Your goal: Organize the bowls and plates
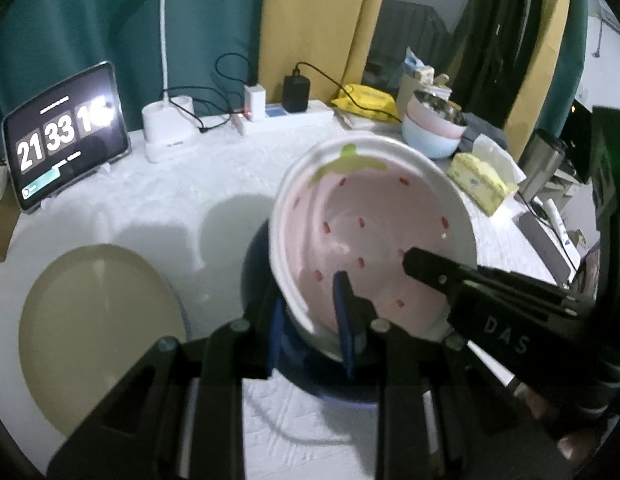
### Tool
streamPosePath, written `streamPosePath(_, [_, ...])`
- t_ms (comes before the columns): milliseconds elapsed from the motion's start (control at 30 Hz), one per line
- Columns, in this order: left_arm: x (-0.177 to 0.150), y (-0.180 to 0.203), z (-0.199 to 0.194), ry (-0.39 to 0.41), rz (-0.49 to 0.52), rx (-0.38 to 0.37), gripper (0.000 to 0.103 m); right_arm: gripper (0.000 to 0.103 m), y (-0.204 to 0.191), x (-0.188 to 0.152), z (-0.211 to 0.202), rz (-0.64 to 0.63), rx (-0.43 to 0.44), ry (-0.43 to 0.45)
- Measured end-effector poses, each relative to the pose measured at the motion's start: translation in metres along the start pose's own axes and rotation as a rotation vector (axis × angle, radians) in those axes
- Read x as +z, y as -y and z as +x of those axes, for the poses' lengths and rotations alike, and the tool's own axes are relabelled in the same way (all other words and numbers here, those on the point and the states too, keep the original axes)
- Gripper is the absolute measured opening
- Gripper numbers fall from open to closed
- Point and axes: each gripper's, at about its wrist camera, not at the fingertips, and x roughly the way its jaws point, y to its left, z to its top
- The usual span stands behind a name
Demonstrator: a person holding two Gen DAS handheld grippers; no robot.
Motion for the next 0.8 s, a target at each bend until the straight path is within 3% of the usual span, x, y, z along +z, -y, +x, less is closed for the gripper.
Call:
streamPosePath(400, [-0.003, 0.007, 0.020, -0.047, 0.023, 0.005, 0.024, 0.018, 0.005, -0.002, 0.008, -0.077, -0.056, -0.021])
streamPosePath(800, [-0.004, 0.006, 0.021, -0.030, 0.031, 0.016, 0.024, 0.023, -0.008, -0.005, 0.010, -0.182, -0.102, -0.025])
